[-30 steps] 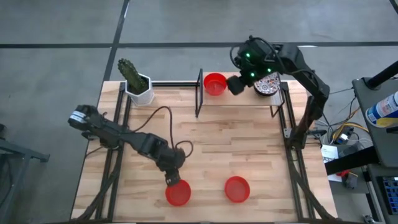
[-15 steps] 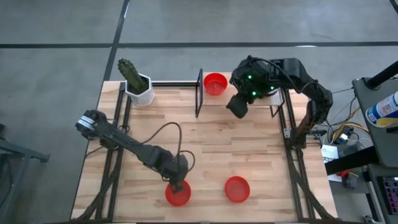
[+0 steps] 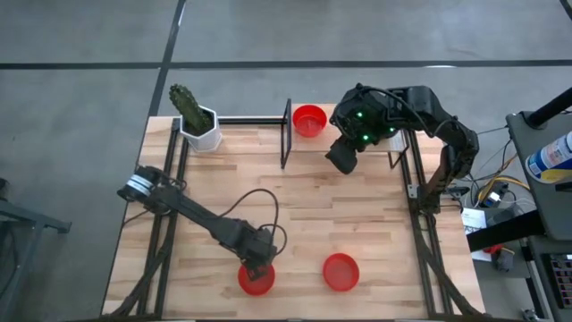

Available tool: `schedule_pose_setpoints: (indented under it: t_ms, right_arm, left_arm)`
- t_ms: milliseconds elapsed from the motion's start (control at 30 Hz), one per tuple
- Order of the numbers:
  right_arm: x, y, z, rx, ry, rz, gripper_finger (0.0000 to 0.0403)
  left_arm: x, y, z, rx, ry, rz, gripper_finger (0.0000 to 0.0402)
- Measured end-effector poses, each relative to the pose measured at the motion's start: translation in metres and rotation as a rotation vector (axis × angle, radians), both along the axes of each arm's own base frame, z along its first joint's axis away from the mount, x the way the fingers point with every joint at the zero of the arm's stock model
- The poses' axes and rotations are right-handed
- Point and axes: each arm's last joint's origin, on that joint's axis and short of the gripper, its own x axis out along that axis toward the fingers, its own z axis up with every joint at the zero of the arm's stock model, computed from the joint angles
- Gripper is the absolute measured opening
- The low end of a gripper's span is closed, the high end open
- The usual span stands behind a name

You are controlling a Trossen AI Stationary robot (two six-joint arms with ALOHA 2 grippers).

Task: Pick & Place Mini bowls
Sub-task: Stack the left red bowl on the red bowl on the shelf

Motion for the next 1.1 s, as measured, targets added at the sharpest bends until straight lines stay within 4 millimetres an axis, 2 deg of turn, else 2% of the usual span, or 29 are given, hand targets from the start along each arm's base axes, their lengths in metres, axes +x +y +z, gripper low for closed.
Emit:
schedule_pose_setpoints:
  t_ms: [133, 300, 433, 633, 733, 933, 1100]
  right_arm:
    - [0.000, 0.000, 0.000, 0.001, 0.002, -0.001, 0.0154]
    - [-0.001, 0.004, -0.001, 0.009, 0.015, 0.005, 0.0148]
    - [0.000, 0.008, -0.001, 0.009, 0.014, 0.019, 0.0141]
    - [0.001, 0.019, -0.001, -0.013, 0.020, -0.009, 0.0130]
    - [0.003, 0.026, -0.004, -0.052, 0.033, -0.006, 0.0126]
    - [0.018, 0.033, -0.023, -0.189, 0.097, -0.088, 0.0123]
    - [0.035, 0.033, -0.041, -0.248, 0.087, -0.117, 0.0123]
  left_arm:
    - [0.000, 0.001, -0.003, -0.027, 0.030, -0.020, 0.0114]
    - [-0.004, 0.008, 0.005, -0.017, 0.055, 0.007, 0.0018]
    - [-0.009, 0.021, 0.019, 0.015, 0.045, 0.065, 0.0004]
    - [-0.020, 0.048, 0.057, 0.064, -0.058, 0.206, 0.0002]
    - [-0.029, 0.065, 0.081, 0.100, -0.150, 0.332, 0.0001]
    - [-0.048, 0.103, 0.126, 0.240, -0.361, 0.667, 0.0001]
    - [-0.053, 0.127, 0.154, 0.387, -0.476, 0.764, 0.0001]
